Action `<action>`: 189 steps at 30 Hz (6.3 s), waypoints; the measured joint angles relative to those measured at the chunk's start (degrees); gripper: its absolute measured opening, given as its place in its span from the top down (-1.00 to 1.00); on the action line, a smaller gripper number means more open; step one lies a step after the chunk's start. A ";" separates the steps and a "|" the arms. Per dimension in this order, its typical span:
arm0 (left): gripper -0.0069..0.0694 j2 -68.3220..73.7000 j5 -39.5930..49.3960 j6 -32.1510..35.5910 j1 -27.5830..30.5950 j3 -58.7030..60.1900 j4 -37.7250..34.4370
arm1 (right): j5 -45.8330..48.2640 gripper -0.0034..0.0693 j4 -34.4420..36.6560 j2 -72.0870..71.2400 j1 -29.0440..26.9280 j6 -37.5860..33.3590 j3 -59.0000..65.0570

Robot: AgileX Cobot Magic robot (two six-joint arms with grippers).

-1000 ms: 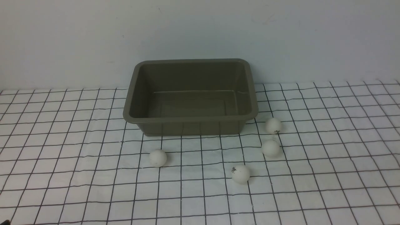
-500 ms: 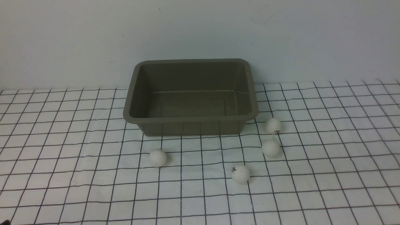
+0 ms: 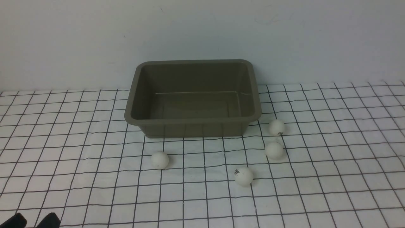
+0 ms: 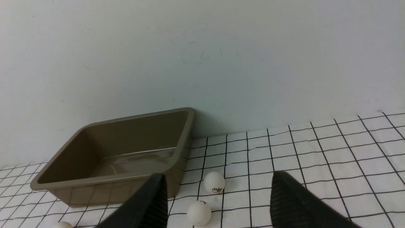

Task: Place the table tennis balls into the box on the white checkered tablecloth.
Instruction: 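Reach for and grasp a ping pong ball on the table beside the basket, then drop the ball into the bin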

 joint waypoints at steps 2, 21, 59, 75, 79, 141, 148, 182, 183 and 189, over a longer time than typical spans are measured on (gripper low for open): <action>-0.41 0.00 -0.86 0.00 0.00 0.00 -6.36 | 0.04 -0.20 0.00 0.00 0.00 -0.14 0.00; -0.41 0.00 -0.76 8.59 0.00 0.00 -20.60 | 1.52 -0.20 0.00 0.00 0.00 -4.46 0.00; -0.41 40.41 30.94 22.42 -0.06 -35.98 -8.25 | 4.85 -0.20 0.49 1.14 0.00 -16.60 0.00; -0.28 91.39 41.53 39.39 -0.17 -56.29 -20.38 | 5.13 -0.20 3.15 1.14 0.00 -18.68 0.00; -0.17 89.74 40.88 40.13 -0.17 -57.31 -20.66 | 5.69 -0.20 3.15 1.14 0.00 -19.77 0.00; -0.09 109.98 14.54 35.61 -8.20 -63.48 -14.22 | 6.19 -0.20 3.14 1.20 0.00 -24.21 0.00; -0.08 110.04 14.35 36.16 -8.20 -63.58 -14.24 | 6.19 -0.20 3.14 1.20 0.00 -24.21 0.00; -0.08 110.10 17.49 59.12 -3.05 -81.75 -21.52 | 6.58 -0.20 4.95 1.20 0.00 -26.63 0.00; -0.08 110.45 17.49 58.56 -2.68 -81.78 -21.08 | 6.58 -0.20 5.14 1.20 0.00 -26.75 0.00; -0.38 110.91 17.49 56.97 -1.25 -82.22 -19.04 | 6.58 -0.20 6.41 1.20 0.00 -27.06 0.00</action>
